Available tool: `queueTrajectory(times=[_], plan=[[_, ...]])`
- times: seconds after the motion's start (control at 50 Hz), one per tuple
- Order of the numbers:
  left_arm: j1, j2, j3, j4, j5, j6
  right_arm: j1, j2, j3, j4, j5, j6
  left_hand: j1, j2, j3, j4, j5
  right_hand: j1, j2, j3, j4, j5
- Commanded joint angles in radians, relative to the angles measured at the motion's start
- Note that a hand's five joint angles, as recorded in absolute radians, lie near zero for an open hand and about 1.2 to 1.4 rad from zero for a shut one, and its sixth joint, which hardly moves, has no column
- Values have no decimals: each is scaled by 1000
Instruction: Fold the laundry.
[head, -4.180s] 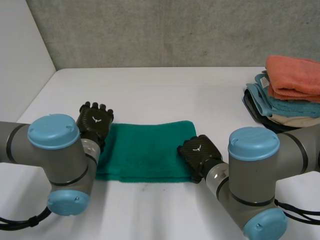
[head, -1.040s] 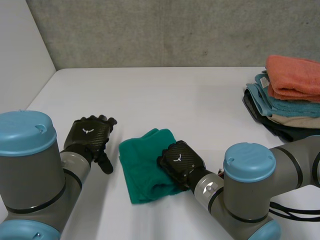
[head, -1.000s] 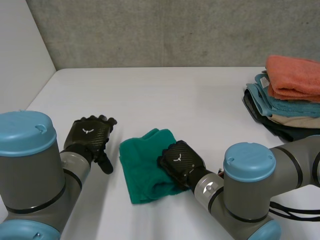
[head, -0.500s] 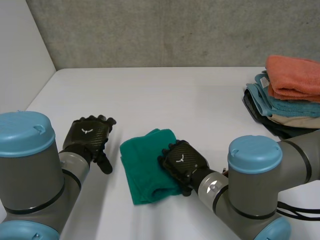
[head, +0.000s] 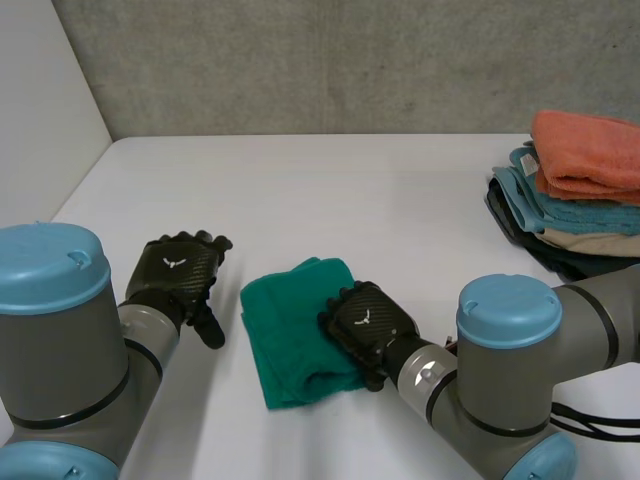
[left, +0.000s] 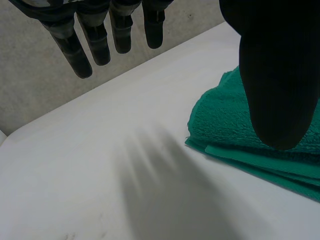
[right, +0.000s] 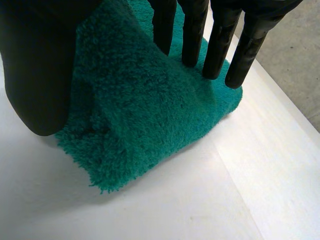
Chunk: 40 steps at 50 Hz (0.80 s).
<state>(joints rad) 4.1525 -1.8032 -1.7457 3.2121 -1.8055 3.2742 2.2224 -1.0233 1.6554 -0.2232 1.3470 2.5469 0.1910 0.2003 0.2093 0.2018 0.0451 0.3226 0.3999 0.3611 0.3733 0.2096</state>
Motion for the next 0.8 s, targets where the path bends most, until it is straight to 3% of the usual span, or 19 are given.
queueTrajectory(times=[0.02,0.52,0.6,0.72,0.8], plan=[[1,1,0,0,0,1,0,17,-8,-16,1,0,-4,-13,-22,-15,-33,159,81,120,108,97],[12,1,-2,0,2,-1,0,58,-63,-62,3,-16,-4,-13,-22,-15,-33,508,431,469,457,446],[12,1,-2,0,0,-1,0,63,-74,-64,3,-16,-4,-13,-22,-15,-33,637,560,598,586,575],[12,1,-3,0,2,1,0,77,-89,-64,3,-17,-4,-13,-22,-15,-33,1027,950,989,977,966],[14,1,-3,0,2,-1,0,75,-100,-77,4,-20,-4,-13,-22,-15,-33,1074,996,1035,1023,1012]])
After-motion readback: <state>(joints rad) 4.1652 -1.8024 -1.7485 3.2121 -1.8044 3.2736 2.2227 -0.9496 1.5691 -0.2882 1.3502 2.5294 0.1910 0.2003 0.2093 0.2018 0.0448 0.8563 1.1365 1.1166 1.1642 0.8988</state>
